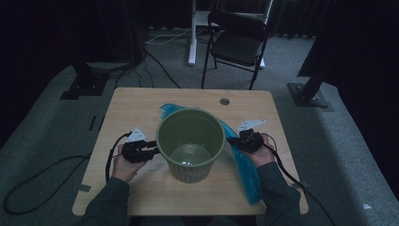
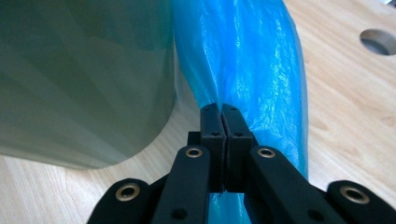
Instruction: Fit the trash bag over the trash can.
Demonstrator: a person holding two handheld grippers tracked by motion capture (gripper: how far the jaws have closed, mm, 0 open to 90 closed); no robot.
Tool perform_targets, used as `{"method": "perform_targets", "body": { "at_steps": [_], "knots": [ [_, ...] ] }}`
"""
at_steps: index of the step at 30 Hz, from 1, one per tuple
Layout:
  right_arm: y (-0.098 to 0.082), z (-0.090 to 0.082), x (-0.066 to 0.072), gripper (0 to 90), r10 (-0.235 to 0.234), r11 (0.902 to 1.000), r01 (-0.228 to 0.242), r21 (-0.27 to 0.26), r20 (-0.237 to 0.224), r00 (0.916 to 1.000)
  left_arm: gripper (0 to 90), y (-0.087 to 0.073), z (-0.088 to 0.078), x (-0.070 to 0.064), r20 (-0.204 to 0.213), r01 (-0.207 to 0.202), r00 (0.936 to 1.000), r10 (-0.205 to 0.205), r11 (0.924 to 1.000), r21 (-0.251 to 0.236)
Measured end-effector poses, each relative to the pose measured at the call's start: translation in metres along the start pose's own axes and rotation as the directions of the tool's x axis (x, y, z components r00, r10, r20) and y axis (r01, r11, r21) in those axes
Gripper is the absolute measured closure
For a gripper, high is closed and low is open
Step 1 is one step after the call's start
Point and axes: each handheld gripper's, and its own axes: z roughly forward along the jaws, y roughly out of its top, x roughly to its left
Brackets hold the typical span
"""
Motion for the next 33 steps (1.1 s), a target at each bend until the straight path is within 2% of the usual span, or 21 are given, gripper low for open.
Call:
{"method": "perform_targets", "body": {
  "at_steps": [10,22,33],
  "knots": [
    [0.022,-0.015,-0.003,89.3,-0.032,0.9992,0.033,-0.023,0.017,0.9993,60.1,0.0,0.0,0.0,0.015,-0.002,0.9999,0.002,1.0,0.001],
    [0.05,-0.034,-0.007,89.2,-0.06,0.9958,0.063,-0.067,0.033,0.9976,59.8,0.001,0.001,0.001,0.013,-0.008,0.9999,0.008,0.9999,0.01],
    [0.076,-0.043,-0.004,89.3,-0.096,0.9904,0.097,-0.099,0.016,0.9953,59.5,0.001,0.002,0.0,0.014,-0.009,0.9999,0.009,0.9999,0.01]
  ]
}}
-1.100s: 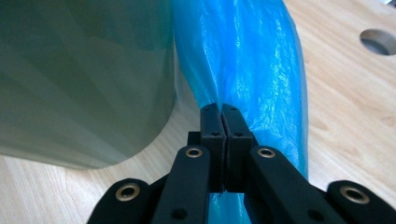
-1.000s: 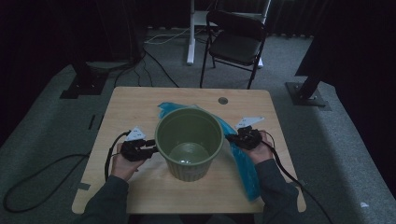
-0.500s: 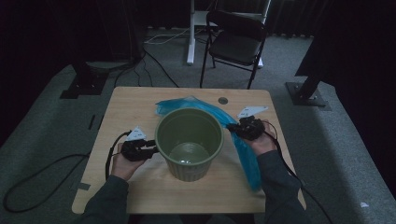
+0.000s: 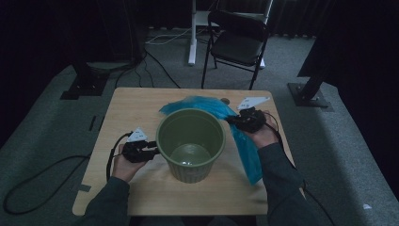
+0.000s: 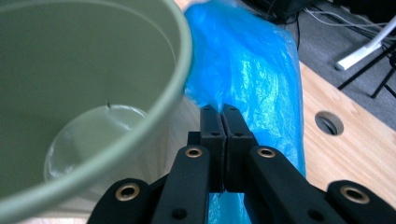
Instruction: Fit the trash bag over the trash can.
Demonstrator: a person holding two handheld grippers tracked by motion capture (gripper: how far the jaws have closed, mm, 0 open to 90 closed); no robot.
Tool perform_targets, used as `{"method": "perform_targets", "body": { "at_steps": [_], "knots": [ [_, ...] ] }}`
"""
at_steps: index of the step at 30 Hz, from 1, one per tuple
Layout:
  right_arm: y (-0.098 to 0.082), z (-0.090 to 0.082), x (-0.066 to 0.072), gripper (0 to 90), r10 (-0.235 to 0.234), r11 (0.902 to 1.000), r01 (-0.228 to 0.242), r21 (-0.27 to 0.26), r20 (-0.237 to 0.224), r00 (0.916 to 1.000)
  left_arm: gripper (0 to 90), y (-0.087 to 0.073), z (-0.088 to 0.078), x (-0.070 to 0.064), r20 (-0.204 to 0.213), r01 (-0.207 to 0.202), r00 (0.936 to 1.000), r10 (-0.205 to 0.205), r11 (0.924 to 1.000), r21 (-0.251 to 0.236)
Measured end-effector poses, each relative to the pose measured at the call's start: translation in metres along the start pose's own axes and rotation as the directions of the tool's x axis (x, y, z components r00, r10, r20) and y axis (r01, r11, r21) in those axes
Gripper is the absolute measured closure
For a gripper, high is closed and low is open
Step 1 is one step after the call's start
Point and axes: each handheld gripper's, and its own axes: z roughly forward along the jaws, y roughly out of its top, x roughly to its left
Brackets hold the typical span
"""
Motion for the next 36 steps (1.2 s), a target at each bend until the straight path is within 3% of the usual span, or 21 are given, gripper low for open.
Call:
{"method": "perform_targets", "body": {
  "at_steps": [17,28,36],
  "knots": [
    [0.042,-0.002,0.003,89.2,-0.034,0.9974,0.033,-0.064,-0.025,0.9991,59.0,0.0,0.0,0.0,0.005,0.0,1.0,0.0,1.0,-0.002],
    [0.071,0.007,0.017,89.2,-0.089,0.994,0.087,-0.066,-0.042,0.9951,58.6,0.0,0.0,0.0,0.004,-0.001,1.0,0.001,1.0,-0.002],
    [0.082,0.014,0.023,89.2,-0.103,0.9921,0.098,-0.078,-0.065,0.9926,58.4,0.0,0.001,-0.001,0.007,-0.004,1.0,0.004,1.0,0.004]
  ]
}}
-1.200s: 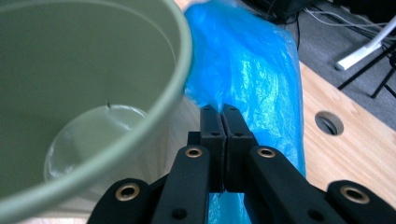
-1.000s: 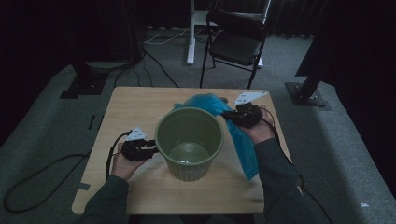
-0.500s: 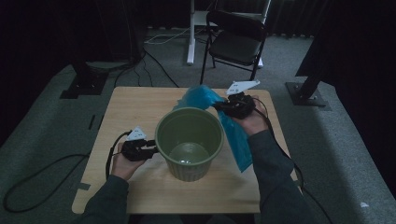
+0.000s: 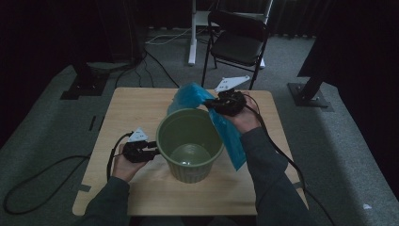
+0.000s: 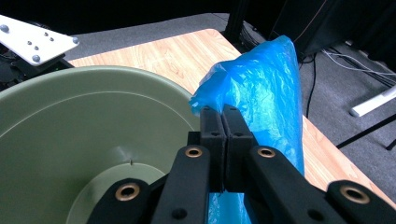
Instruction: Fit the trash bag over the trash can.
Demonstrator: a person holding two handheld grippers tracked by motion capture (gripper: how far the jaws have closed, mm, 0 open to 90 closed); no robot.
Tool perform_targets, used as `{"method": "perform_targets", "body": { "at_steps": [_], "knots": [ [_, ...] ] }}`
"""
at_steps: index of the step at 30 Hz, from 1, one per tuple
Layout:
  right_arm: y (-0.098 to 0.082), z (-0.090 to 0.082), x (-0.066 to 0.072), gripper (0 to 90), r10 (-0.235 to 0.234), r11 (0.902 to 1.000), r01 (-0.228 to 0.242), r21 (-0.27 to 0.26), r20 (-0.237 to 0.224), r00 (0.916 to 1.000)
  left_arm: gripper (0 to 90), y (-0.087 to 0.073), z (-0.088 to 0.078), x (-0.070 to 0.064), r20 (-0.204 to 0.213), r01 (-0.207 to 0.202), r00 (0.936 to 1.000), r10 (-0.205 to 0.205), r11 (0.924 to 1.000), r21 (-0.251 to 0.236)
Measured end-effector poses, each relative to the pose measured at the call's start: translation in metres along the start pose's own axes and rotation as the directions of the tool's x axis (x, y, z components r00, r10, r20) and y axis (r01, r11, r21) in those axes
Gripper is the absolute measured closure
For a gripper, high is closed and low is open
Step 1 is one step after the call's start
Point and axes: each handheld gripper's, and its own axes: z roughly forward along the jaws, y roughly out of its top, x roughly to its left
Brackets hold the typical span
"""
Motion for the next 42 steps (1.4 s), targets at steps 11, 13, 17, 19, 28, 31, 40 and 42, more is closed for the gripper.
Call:
{"method": "perform_targets", "body": {
  "at_steps": [11,13,17,19,28,31,40,42],
  "knots": [
    [0.021,0.011,0.01,89.3,-0.032,0.9995,0.032,-0.004,-0.025,0.9992,58.4,0.0,0.0,-0.001,0.006,-0.007,1.0,0.007,1.0,0.0],
    [0.025,0.014,0.012,89.3,-0.039,0.9992,0.039,-0.005,-0.031,0.9988,58.4,0.0,0.0,-0.001,0.006,-0.009,0.9999,0.009,1.0,0.003],
    [0.036,0.02,0.019,89.4,-0.054,0.9985,0.053,-0.009,-0.043,0.9976,58.2,0.0,0.0,-0.001,0.005,-0.007,1.0,0.007,1.0,0.001],
    [0.041,0.023,0.023,89.4,-0.058,0.9983,0.058,-0.011,-0.049,0.9971,58.1,0.001,0.0,-0.001,0.005,-0.008,1.0,0.008,1.0,0.002],
    [0.069,0.04,0.041,89.4,-0.094,0.9951,0.091,-0.039,-0.081,0.9923,58.1,0.001,-0.001,-0.001,0.006,-0.008,1.0,0.008,1.0,-0.002],
    [0.08,0.045,0.047,89.4,-0.106,0.9939,0.102,-0.041,-0.082,0.9911,58.1,0.001,-0.001,-0.001,0.009,-0.007,0.9999,0.007,1.0,-0.003],
    [0.109,0.052,0.065,89.5,-0.11,0.9881,0.095,-0.121,-0.123,0.9863,57.7,0.001,-0.003,-0.001,0.01,-0.011,0.9999,0.011,0.9998,-0.014],
    [0.108,0.053,0.066,89.5,-0.109,0.989,0.096,-0.112,-0.119,0.9868,57.8,0.001,-0.004,-0.001,0.009,-0.005,0.9999,0.006,0.9999,-0.016]
  ]
}}
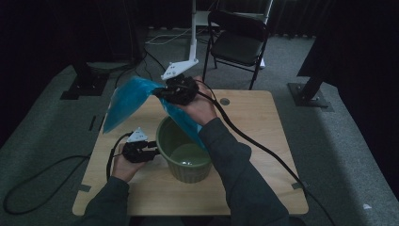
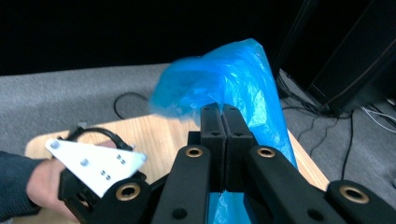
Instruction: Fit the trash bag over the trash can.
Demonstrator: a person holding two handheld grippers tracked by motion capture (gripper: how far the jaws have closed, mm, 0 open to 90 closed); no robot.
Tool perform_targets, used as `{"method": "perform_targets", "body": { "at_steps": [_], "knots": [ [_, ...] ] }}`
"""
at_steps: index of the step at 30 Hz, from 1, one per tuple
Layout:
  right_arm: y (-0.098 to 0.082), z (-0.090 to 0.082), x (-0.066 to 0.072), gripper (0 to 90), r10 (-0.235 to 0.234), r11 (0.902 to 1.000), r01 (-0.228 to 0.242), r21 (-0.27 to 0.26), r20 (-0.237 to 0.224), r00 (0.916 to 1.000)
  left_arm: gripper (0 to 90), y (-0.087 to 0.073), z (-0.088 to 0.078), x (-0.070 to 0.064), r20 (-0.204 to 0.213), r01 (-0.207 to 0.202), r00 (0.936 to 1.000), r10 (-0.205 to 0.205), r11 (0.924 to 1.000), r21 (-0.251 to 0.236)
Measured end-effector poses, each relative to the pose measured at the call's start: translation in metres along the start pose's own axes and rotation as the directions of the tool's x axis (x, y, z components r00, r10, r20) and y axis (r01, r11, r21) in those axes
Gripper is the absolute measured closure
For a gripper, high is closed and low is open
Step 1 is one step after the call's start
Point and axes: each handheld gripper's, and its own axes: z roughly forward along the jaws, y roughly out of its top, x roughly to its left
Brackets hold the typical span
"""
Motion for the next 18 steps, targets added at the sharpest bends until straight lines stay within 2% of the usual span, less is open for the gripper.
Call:
{"method": "perform_targets", "body": {
  "at_steps": [2,5,18],
  "knots": [
    [-0.009,0.004,-0.001,89.4,-0.009,0.9991,0.008,0.042,0.011,0.9999,57.8,0.0,0.0,0.0,-0.001,0.0,1.0,0.0,1.0,-0.003],
    [-0.018,0.001,-0.004,89.4,-0.001,0.9989,0.001,0.047,0.012,0.9999,57.8,0.0,0.0,0.0,-0.003,0.001,1.0,-0.001,1.0,-0.004],
    [-0.06,-0.013,-0.02,89.3,0.013,0.9917,-0.02,0.127,0.055,0.9984,58.0,0.002,-0.005,0.001,0.016,0.016,0.9997,-0.016,0.9997,-0.021]
  ]
}}
